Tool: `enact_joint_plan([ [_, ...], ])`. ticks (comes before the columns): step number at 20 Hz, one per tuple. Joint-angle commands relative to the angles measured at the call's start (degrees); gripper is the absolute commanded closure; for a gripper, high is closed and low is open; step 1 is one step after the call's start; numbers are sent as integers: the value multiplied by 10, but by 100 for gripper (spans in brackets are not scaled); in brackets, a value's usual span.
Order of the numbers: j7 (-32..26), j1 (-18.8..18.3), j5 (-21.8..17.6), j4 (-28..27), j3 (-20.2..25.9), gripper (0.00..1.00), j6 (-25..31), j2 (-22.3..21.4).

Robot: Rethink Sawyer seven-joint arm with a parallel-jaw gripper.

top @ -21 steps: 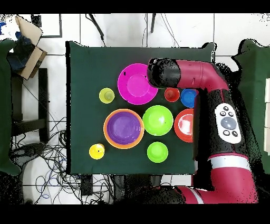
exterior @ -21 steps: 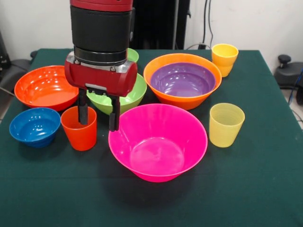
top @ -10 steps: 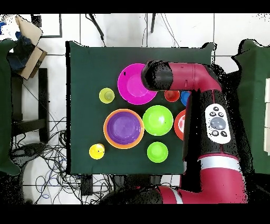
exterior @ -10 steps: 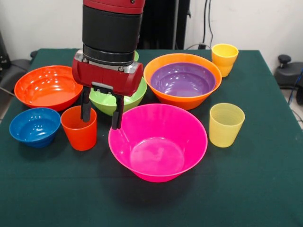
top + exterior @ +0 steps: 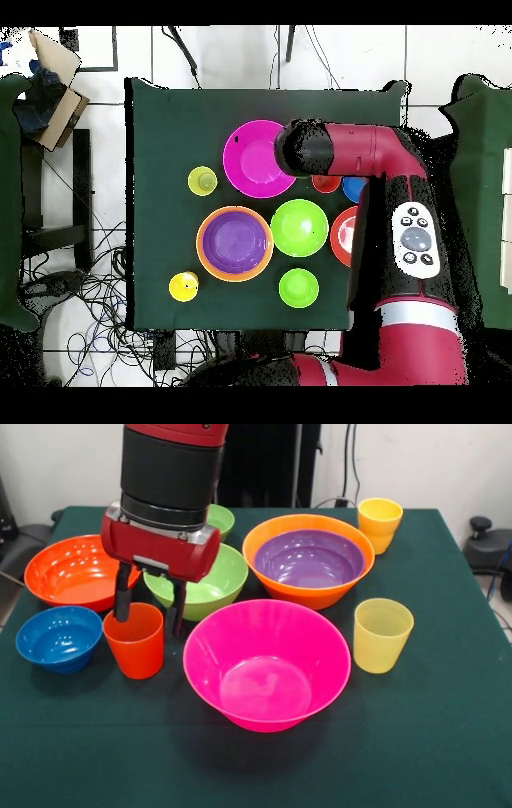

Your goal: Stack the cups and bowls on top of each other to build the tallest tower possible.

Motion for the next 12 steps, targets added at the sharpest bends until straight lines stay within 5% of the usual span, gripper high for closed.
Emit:
enact_joint_plan([
  [1,61,-1,-2,60,2,0,-58,30],
  [12,48,-35,55,99,34,0,-75,38],
])
